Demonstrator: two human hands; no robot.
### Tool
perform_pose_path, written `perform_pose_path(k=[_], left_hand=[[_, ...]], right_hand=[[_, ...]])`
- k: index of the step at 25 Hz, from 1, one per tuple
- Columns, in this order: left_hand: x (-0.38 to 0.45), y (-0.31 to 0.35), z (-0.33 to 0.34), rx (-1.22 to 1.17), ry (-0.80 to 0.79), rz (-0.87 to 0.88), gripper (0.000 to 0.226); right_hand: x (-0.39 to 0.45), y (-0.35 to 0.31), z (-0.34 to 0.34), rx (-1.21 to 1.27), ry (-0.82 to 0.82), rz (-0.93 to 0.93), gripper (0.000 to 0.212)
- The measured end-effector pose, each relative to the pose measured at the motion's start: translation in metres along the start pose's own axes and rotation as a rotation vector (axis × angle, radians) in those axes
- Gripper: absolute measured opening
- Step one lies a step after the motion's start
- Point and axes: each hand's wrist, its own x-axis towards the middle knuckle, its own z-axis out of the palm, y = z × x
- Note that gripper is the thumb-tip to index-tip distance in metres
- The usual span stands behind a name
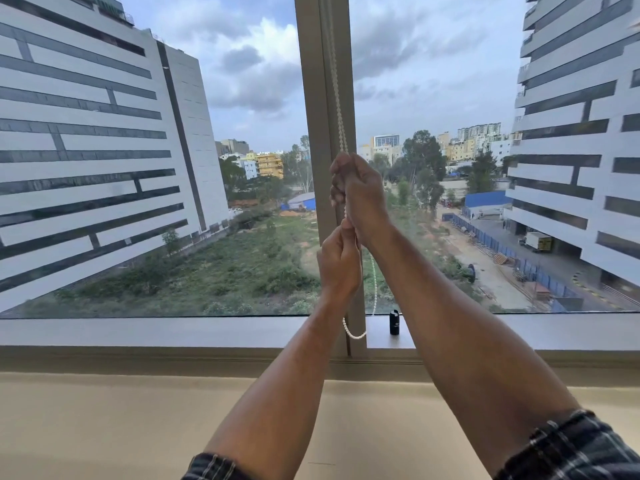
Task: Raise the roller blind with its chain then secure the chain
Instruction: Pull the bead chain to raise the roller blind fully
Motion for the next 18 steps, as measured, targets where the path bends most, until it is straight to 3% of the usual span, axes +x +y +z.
perform_pose_path(k=[3, 6, 10, 13, 14, 15, 17, 18], left_hand=[[-0.005, -0.005, 0.001, 0.031, 0.037, 0.009, 0.038], [-0.011, -0.001, 0.005, 0.1, 0.115, 0.085, 0.013], [-0.022, 0.016, 0.013, 0.222, 0.215, 0.428, 0.007], [-0.037, 0.026, 0.029, 0.206, 0.024, 0.689, 0.009], [-0.043, 0.027, 0.037, 0.203, -0.083, 0.708, 0.01], [-0.05, 0.025, 0.044, 0.21, -0.193, 0.706, 0.01], [-0.064, 0.014, 0.056, 0.265, -0.371, 0.643, 0.013], [-0.069, 0.004, 0.061, 0.296, -0.434, 0.587, 0.015]], right_hand=[[-0.014, 0.023, -0.018, -0.071, 0.07, 0.066, 0.024], [-0.025, 0.037, -0.036, -0.062, 0.092, 0.108, 0.019], [-0.037, 0.048, -0.062, -0.098, 0.152, 0.063, 0.014], [-0.051, 0.064, -0.099, -0.092, 0.18, 0.09, 0.027], [-0.063, 0.068, -0.104, -0.21, 0.175, -0.053, 0.038], [-0.08, 0.069, -0.108, 0.019, 0.292, -0.156, 0.041], [-0.099, 0.078, -0.109, 0.765, 0.226, -0.1, 0.036], [-0.097, 0.087, -0.119, 0.659, 0.271, -0.109, 0.026]])
